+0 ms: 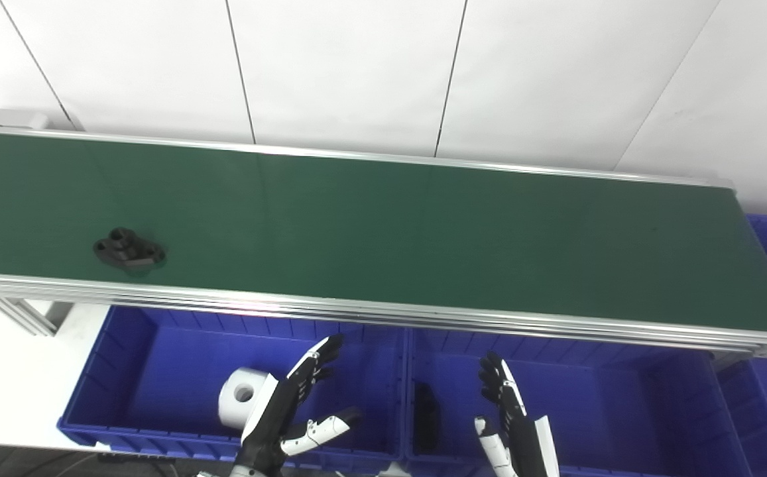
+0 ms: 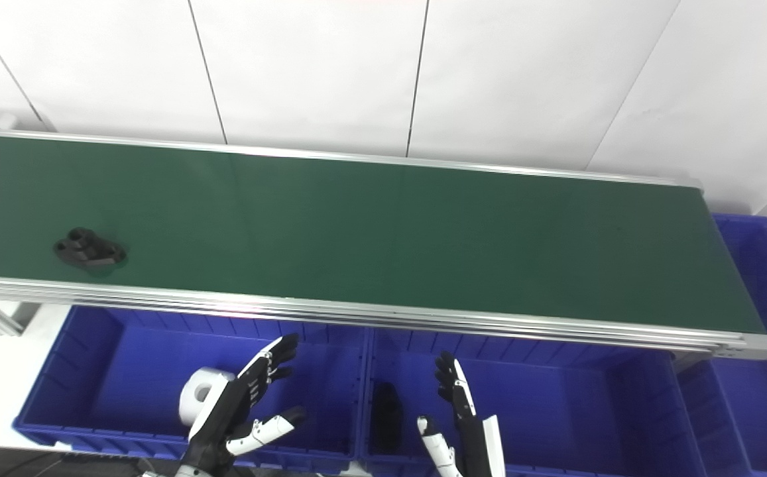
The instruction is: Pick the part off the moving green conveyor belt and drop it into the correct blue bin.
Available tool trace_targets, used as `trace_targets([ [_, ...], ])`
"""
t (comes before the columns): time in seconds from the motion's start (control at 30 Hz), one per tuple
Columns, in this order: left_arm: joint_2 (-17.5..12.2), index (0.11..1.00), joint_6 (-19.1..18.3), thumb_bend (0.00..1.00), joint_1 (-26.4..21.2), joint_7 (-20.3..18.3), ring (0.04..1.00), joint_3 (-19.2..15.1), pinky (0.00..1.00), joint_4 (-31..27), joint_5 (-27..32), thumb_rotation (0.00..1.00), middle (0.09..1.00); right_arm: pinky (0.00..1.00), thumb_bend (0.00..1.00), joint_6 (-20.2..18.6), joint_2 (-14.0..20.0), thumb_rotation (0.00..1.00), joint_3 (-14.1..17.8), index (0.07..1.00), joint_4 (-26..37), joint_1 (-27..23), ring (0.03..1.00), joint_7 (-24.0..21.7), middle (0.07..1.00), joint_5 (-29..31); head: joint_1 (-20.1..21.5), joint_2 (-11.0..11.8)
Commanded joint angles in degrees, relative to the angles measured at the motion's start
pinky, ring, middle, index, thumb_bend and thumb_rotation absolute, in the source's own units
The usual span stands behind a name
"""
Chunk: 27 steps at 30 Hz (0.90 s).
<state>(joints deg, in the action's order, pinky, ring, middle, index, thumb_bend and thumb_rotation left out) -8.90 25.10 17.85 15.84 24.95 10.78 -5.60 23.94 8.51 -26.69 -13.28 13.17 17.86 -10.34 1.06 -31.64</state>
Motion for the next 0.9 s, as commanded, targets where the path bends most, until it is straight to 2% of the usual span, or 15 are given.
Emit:
trace_targets([
  [0.0,-1.0,0.884,1.8,0.63,-0.9,2.7,0.9,1.1,0.84,-1.1,-2.1,0.59,0.912,0.9,0.75,3.0,0.0,0.96,0.2,0.969,2.1,-0.3,0.928,-0.4,0.943,0.5,-0.6,-0.4],
  [0.23,-2.5,0.88,1.8,0.63,-1.5,7.5,0.9,4.9,0.85,-2.5,-3.4,0.57,0.908,0.92,0.73,3.0,0.8,0.95,0.5,0.98,3.4,0.1,0.954,-1.4,0.966,1.6,-2.4,-1.3],
  [0.33,-2.7,0.884,1.8,0.64,-1.6,9.5,0.905,6.1,0.86,-3.1,-4.7,0.6,0.911,0.93,0.72,3.0,1.0,0.94,0.9,0.976,4.0,0.4,0.959,-1.9,0.969,2.5,-3.6,-1.7],
  [0.57,-2.9,0.854,1.8,0.57,-3.7,15.9,0.874,9.8,0.83,-2.3,-8.3,0.55,0.883,0.95,0.69,3.0,1.4,0.96,1.8,0.981,4.4,0.7,0.971,-3.1,0.979,4.1,-6.8,-2.0],
  [0.7,-2.6,0.867,1.8,0.6,-4.5,15.7,0.884,10.8,0.84,-1.5,-7.4,0.56,0.892,0.96,0.7,3.0,1.2,0.98,2.8,0.982,5.1,1.4,0.97,-4.4,0.979,4.9,-8.1,-1.8],
  [0.8,-2.5,0.879,1.8,0.62,-5.1,15.9,0.9,11.7,0.85,-0.4,-7.5,0.56,0.91,0.98,0.71,3.0,1.1,0.99,3.7,0.986,5.0,1.7,0.977,-5.6,0.982,5.6,-11.6,-0.7],
  [0.83,-2.4,0.879,1.8,0.62,-5.3,16.2,0.9,12.1,0.85,-0.1,-7.7,0.55,0.91,0.99,0.71,3.0,1.1,0.99,4.1,0.989,5.0,1.8,0.982,-6.0,0.985,5.8,-11.6,-0.7],
  [0.87,-2.4,0.877,1.8,0.63,-5.6,16.6,0.896,12.5,0.85,0.5,-7.8,0.55,0.908,0.99,0.71,3.0,1.0,0.99,4.4,0.991,4.6,1.7,0.985,-6.7,0.988,6.4,-13.8,0.2],
])
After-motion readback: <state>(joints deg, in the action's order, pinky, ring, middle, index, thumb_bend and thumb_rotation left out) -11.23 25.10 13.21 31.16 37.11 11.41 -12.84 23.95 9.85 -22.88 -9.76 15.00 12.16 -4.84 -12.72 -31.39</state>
